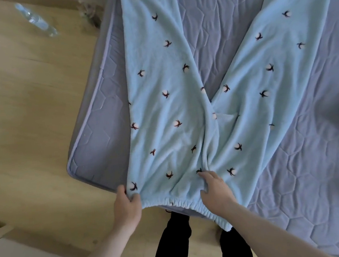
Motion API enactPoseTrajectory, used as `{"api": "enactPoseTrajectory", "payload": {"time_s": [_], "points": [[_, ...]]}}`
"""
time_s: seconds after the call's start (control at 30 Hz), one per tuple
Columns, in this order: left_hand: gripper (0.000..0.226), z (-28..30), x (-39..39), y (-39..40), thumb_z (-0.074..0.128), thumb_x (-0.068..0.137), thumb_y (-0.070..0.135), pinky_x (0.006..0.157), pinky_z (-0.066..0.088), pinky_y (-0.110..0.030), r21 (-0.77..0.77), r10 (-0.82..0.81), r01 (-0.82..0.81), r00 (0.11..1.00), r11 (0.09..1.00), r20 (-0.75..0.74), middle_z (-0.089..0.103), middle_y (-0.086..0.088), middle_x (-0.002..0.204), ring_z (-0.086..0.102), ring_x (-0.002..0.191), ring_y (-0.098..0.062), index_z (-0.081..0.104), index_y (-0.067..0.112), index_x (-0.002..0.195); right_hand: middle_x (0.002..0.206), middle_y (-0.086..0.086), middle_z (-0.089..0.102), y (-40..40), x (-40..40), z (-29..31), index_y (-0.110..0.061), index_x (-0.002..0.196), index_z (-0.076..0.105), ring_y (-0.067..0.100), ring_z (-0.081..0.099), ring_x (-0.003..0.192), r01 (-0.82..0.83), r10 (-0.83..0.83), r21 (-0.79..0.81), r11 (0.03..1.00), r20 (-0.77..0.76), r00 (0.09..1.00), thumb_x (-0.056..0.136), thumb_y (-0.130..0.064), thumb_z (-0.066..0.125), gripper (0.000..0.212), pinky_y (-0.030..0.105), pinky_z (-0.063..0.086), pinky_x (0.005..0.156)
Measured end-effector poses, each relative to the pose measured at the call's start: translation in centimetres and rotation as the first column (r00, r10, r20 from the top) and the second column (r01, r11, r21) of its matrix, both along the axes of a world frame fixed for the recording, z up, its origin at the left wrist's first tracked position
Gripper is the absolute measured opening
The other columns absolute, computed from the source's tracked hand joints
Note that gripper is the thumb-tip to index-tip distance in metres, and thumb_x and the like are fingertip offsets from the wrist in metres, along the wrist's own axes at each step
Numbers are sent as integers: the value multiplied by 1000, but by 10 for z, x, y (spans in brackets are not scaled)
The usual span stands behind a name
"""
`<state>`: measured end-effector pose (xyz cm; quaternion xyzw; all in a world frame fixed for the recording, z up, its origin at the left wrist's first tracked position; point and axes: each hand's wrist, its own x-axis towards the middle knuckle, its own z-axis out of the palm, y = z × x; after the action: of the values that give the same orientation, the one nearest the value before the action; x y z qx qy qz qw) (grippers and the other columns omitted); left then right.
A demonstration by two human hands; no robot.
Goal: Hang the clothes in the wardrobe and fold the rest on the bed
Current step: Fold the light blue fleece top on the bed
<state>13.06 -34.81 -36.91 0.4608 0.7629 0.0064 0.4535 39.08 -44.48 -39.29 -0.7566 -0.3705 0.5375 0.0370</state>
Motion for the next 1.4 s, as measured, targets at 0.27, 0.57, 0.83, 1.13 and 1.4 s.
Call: {"api": "enactPoseTrajectory", "payload": {"time_s": [0.27, 0.57, 0.83, 1.13, 1.4], "points": [[46, 52, 76, -5, 60, 92, 11, 88, 50, -24, 318, -345, 267, 912, 910, 222, 57, 19, 122, 59, 112, -7, 56, 36, 130, 148, -7, 45, -40, 52, 10, -30, 148, 48, 17, 53, 122, 416, -412, -78, 906, 63, 909, 93, -16, 57, 58, 29, 46, 90], [64, 78, 202, -34, 49, 87, 26, 84, 52, -32, 378, -867, 780, 450, 499, 216, 35, 25, 142, 59, 109, -8, 38, 34, 149, 106, 2, 74, -67, 130, -1, -14, 124, 68, 22, 65, 81, 833, -882, -319, 452, -21, 470, 94, 0, 52, 37, 35, 57, 69], [41, 50, 256, -77, 54, 95, 21, 70, 41, -42, 70, -995, 997, -47, -41, 87, 37, 2, 140, 63, 94, -39, 42, 26, 134, 112, 7, 73, -89, 168, -16, -15, 113, 71, 24, 64, 84, 893, -928, -267, 364, -23, 371, 96, 5, 45, 37, 36, 56, 72], [48, 19, 236, -21, 57, 83, 54, 97, 44, -27, -142, -940, 990, 25, -26, 341, 59, 18, 130, 59, 119, -10, 59, 38, 129, 107, -15, 71, -46, 165, -1, -29, 116, 70, -3, 65, 90, 678, -677, -50, 734, 25, 735, 94, -22, 63, 24, 9, 44, 63], [24, 3, 264, 155, 66, 86, 12, 64, 39, -11, 219, -758, 740, 652, 636, -1, 57, 16, 105, 64, 72, -2, 69, 31, 99, 118, -16, 62, 78, 166, -2, -33, 131, 57, 5, 57, 102, 651, -649, 215, 728, -86, 756, 88, -46, 74, 48, 19, 46, 74]]}}
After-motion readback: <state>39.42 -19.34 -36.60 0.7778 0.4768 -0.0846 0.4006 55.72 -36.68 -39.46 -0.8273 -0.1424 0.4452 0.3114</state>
